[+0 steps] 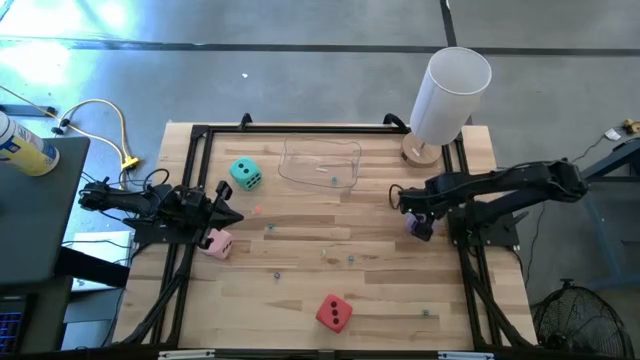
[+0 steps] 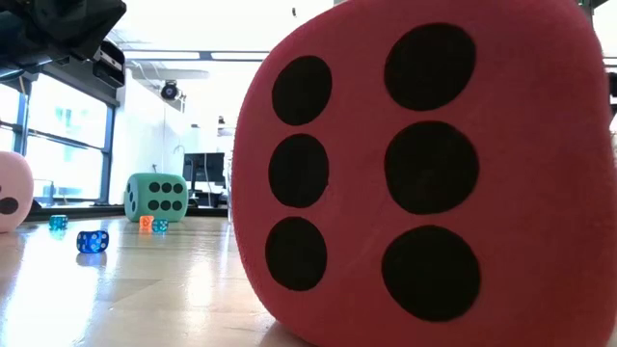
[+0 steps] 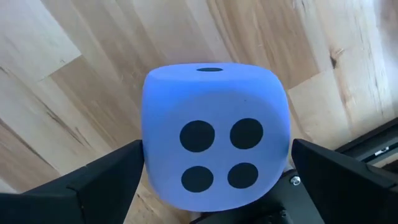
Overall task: Pick & Place Dice
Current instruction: Put the large violet dice into the transparent bin
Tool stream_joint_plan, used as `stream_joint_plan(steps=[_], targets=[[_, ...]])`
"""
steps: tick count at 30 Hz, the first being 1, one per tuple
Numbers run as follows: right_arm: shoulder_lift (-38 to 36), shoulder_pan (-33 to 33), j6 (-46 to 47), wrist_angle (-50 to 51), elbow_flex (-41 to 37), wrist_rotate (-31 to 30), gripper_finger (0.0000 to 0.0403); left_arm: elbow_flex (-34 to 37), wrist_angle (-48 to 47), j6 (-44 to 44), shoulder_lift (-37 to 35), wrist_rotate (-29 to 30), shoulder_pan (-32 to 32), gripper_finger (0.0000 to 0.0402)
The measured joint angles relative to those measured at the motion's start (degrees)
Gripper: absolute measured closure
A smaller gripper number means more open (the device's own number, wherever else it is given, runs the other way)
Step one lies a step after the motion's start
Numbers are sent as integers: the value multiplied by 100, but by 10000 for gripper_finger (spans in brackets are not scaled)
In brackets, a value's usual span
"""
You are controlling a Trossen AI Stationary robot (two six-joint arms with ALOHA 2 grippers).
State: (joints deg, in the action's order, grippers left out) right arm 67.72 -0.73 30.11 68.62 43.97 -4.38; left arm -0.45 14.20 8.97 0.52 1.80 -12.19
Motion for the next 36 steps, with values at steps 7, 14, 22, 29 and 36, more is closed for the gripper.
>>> stream_joint_plan(steps=[7,14,22,29,36], targets=[[-1,-224,-25,-221,-156,344,7,0,-2,-1,2,0,1,401],[-4,-339,-147,-755,-605,505,7,0,-1,-2,2,0,0,401],[2,-340,-299,-1040,-612,756,7,0,-1,-1,1,-1,1,401],[2,-339,-495,-1561,-612,1169,9,0,-2,0,0,-2,2,401],[2,-338,-817,-2249,-612,1691,29,0,-2,-2,1,-1,0,401]])
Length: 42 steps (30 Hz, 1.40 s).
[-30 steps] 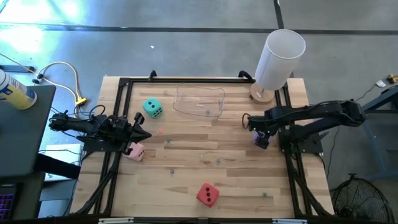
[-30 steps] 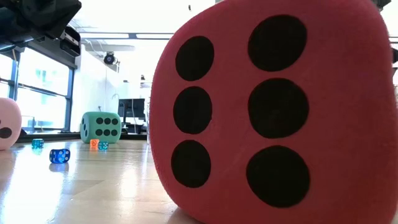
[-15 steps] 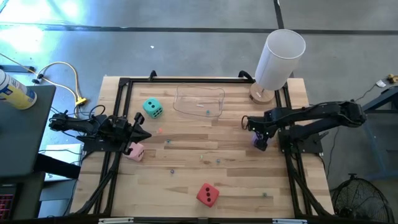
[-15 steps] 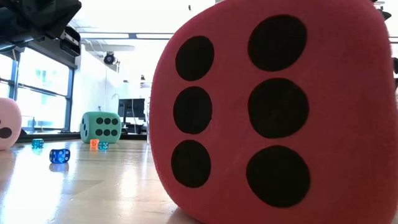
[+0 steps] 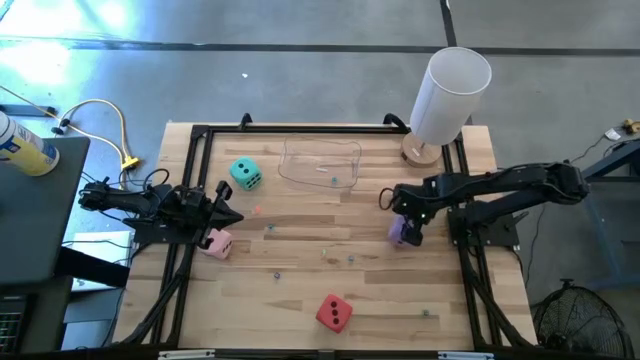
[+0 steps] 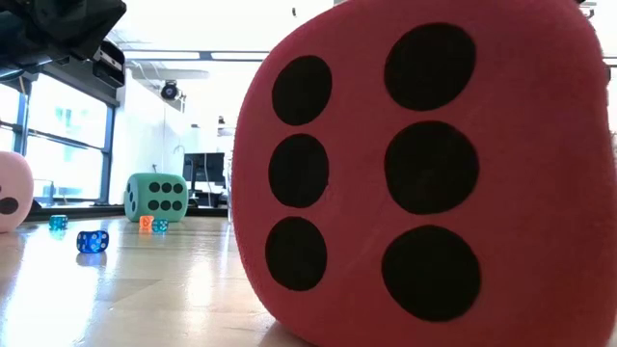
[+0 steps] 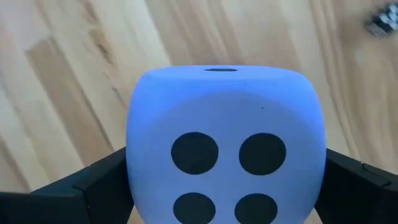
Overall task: Pick & Place Dice
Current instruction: Put the large violet dice into the transparent bin
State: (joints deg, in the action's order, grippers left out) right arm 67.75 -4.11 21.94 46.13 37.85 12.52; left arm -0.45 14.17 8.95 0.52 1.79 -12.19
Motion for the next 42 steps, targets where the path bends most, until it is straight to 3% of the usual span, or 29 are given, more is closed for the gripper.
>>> stream_joint_plan(steps=[5,12,15,18,23,27,34,42], targets=[[0,68,-237,-720,-2,358,25,0,1,2,0,0,0,401],[0,262,-831,-2698,23,1179,23,0,2,2,-1,-1,0,401],[0,263,-1273,-3172,271,1159,23,0,2,0,1,-1,2,401],[-2,261,-1799,-3381,629,781,23,0,1,0,0,0,0,401],[7,99,-2545,-3446,1238,-358,23,0,2,0,1,-1,0,401],[255,-266,-2669,-3480,1639,-903,23,0,1,0,0,-1,1,401],[973,-933,-2603,-3503,2246,-1271,23,0,0,1,-1,0,1,401],[1793,-1211,-2652,-3804,2297,-2412,23,0,0,0,1,-1,2,401]])
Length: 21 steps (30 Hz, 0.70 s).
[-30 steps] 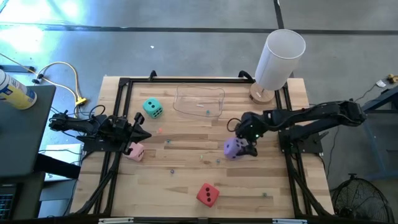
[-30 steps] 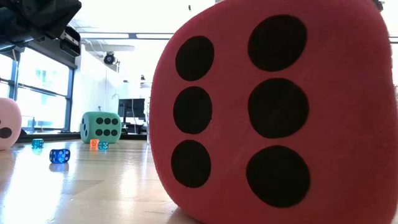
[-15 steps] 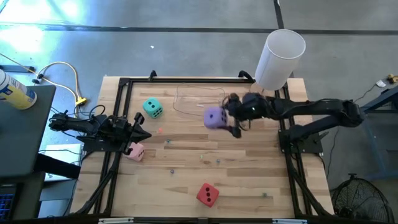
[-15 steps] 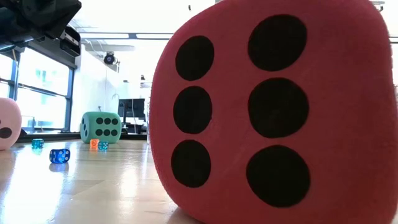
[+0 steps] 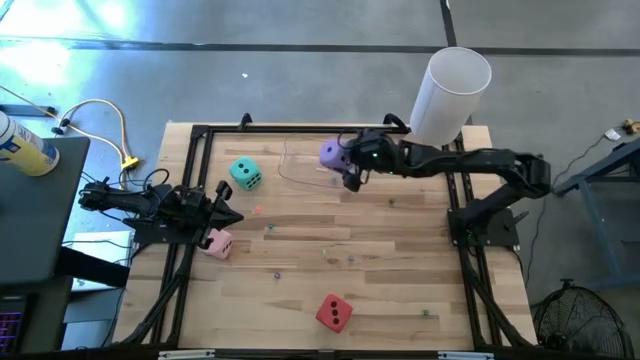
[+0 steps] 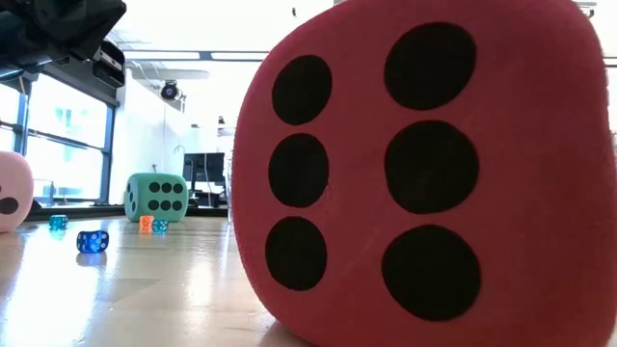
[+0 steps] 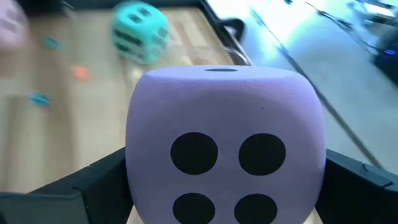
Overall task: Pick & Place Dice
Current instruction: Put the large violet dice into the transparent bin
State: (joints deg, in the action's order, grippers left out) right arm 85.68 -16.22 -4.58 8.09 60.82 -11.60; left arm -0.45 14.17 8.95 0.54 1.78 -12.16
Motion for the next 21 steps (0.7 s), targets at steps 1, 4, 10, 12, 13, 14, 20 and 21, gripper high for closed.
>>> stream_joint_plan(steps=[1,4,10,12,13,14,20,21], targets=[[68,-7,0,-36,0,-92,23,0,0,0,-2,0,0,401],[193,-10,5,-85,0,-174,23,0,0,1,-2,0,-1,401],[200,-3,-17,-133,0,11,23,0,0,2,0,0,-2,401],[200,-3,-19,-145,0,-10,23,0,-1,0,-2,1,-1,401],[200,-3,-19,-159,0,-31,23,0,-2,1,-1,1,-1,401],[200,-3,-18,-156,0,-41,23,0,-2,1,-2,1,-1,401],[200,-3,483,-156,0,-35,23,0,-2,2,-1,0,-1,401],[200,-3,519,-154,0,-37,23,0,-2,2,-1,0,-1,401]])
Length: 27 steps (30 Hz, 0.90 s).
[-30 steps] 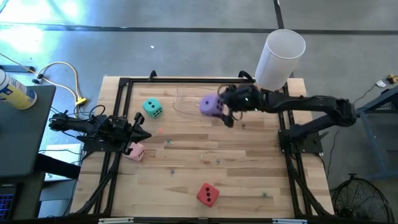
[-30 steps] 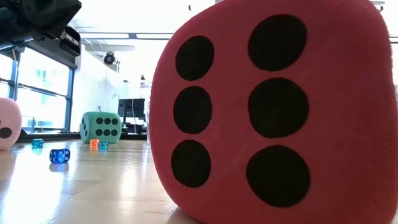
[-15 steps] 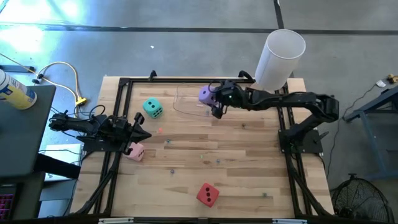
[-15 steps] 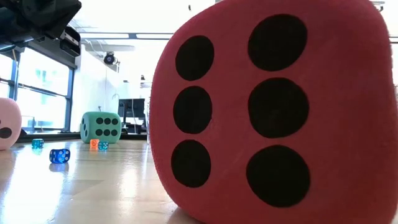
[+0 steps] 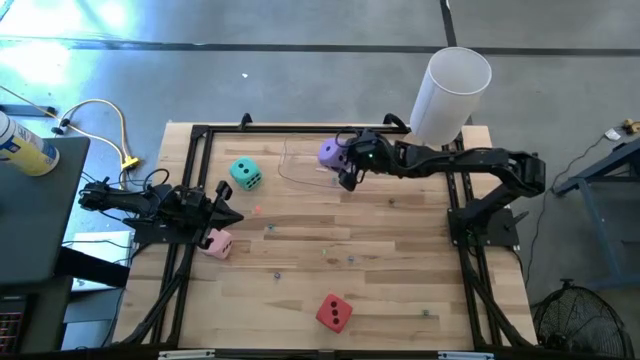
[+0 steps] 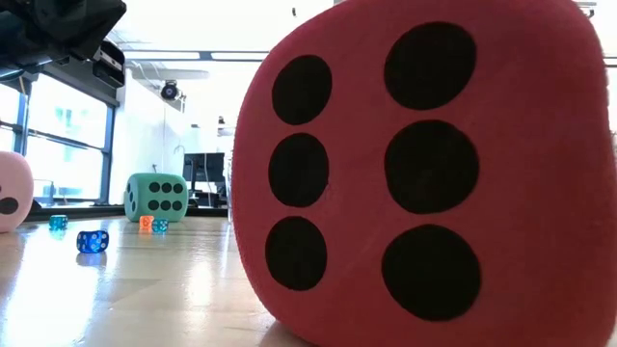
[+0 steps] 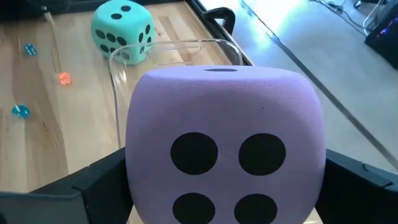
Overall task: Pick & Place Dice
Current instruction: Put the large violet dice into the transparent bin
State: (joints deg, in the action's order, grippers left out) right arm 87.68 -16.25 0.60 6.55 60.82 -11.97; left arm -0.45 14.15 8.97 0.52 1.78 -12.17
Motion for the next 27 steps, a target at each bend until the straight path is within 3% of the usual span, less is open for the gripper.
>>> stream_joint_plan(steps=[27], targets=[[145,-95,-263,-133,0,55,5,0,-1,-1,0,0,1,401]])
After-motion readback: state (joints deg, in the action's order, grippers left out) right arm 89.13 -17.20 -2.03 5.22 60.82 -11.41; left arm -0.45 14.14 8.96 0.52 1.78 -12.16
